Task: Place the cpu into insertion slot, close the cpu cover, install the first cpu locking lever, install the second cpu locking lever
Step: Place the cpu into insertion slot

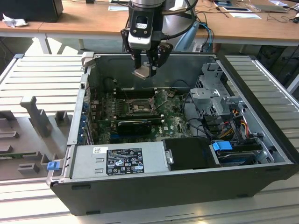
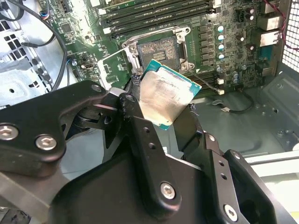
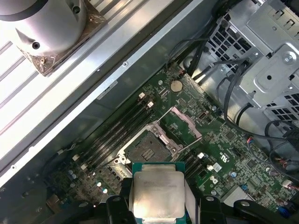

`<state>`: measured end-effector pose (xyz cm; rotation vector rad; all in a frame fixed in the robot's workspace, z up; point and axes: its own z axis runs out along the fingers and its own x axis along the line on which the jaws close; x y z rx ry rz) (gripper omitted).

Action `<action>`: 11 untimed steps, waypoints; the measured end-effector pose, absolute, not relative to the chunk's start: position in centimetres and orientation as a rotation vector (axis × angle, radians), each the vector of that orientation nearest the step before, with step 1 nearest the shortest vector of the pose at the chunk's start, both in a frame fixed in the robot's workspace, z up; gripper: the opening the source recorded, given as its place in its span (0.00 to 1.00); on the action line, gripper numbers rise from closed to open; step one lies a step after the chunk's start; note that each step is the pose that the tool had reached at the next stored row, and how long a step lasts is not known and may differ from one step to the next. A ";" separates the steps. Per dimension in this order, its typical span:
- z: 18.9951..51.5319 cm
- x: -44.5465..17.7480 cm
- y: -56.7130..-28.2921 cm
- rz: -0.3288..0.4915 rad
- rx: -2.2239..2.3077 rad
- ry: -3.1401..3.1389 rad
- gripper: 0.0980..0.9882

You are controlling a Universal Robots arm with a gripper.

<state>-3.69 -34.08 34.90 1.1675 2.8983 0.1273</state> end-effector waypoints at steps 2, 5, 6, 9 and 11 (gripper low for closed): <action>34.9 -3.7 -34.1 0.127 1.184 2.891 0.48; 34.8 -3.7 -34.1 0.127 1.199 2.884 0.48; 34.8 -3.7 -34.1 0.127 1.202 2.883 0.48; 34.7 -3.7 -34.1 0.127 1.211 2.879 0.48; 34.7 -3.7 -34.1 0.127 1.218 2.876 0.48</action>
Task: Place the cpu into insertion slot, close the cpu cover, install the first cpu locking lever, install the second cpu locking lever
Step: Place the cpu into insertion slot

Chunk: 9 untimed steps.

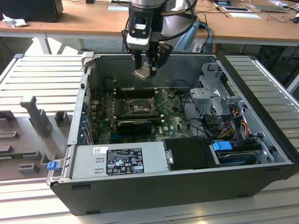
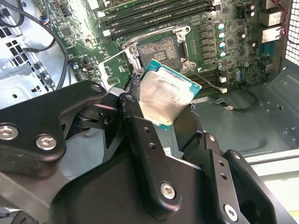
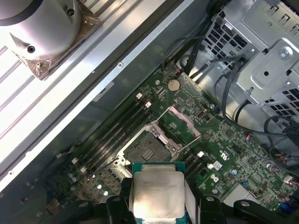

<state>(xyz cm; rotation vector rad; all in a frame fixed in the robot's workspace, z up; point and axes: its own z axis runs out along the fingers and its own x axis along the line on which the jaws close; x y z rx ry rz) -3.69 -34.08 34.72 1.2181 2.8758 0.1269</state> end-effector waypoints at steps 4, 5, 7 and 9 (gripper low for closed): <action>34.7 -3.7 -34.1 0.127 1.243 2.865 0.48; 34.7 -3.7 -34.1 0.127 1.248 2.862 0.48; 34.7 -3.7 -34.1 0.126 1.259 2.857 0.48; 34.6 -3.7 -34.1 0.126 1.273 2.850 0.48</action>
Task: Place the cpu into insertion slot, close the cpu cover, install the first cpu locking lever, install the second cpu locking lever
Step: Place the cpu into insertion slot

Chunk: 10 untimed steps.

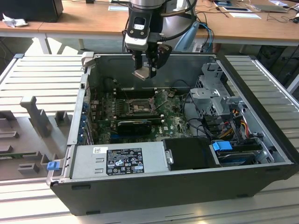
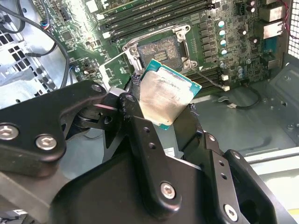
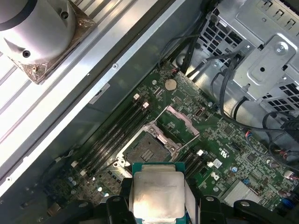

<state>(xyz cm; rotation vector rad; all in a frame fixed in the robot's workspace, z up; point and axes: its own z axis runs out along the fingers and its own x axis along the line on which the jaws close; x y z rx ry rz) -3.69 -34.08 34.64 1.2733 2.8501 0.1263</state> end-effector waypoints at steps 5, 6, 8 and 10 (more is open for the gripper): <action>34.5 -3.7 -34.1 0.125 1.354 2.810 0.48; 34.5 -3.7 -34.1 0.125 1.367 2.803 0.48; 34.5 -3.7 -34.1 0.125 1.376 2.799 0.48; 34.4 -3.7 -34.1 0.125 1.379 2.797 0.48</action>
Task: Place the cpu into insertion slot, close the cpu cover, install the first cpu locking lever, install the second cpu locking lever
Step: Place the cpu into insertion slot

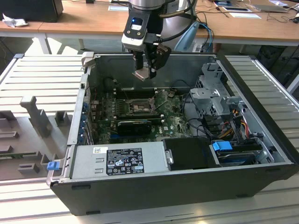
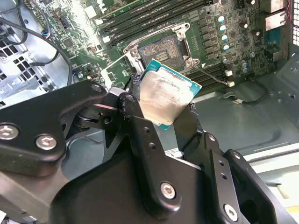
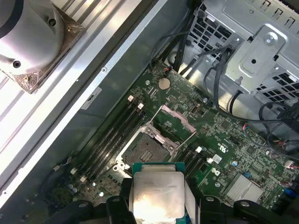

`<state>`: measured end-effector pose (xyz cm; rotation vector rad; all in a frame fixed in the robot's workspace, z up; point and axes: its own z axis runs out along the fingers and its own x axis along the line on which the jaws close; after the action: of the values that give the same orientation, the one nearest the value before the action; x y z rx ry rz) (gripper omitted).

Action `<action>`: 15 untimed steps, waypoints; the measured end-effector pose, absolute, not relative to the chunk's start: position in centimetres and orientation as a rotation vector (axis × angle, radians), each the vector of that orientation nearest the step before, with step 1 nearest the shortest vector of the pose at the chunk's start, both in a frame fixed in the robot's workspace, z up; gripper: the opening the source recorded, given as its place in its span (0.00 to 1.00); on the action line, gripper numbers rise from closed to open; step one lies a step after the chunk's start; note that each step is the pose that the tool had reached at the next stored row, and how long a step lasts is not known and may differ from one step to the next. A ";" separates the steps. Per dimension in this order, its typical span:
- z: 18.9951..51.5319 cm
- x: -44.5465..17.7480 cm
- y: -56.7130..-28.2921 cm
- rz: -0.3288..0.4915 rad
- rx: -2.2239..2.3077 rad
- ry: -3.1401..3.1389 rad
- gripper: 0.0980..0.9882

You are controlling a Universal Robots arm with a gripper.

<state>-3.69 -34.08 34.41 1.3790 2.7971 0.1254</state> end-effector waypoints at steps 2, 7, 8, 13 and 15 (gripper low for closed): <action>34.3 -3.7 -34.1 0.125 1.379 2.797 0.48; 34.1 -3.7 -34.1 0.125 1.381 2.796 0.48; 34.1 -3.7 -34.1 0.125 1.383 2.795 0.48; 34.0 -3.7 -34.1 0.125 1.402 2.785 0.48; 34.0 -3.7 -34.1 0.125 1.409 2.781 0.48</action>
<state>-3.70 -34.08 34.01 1.4091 2.7812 0.1246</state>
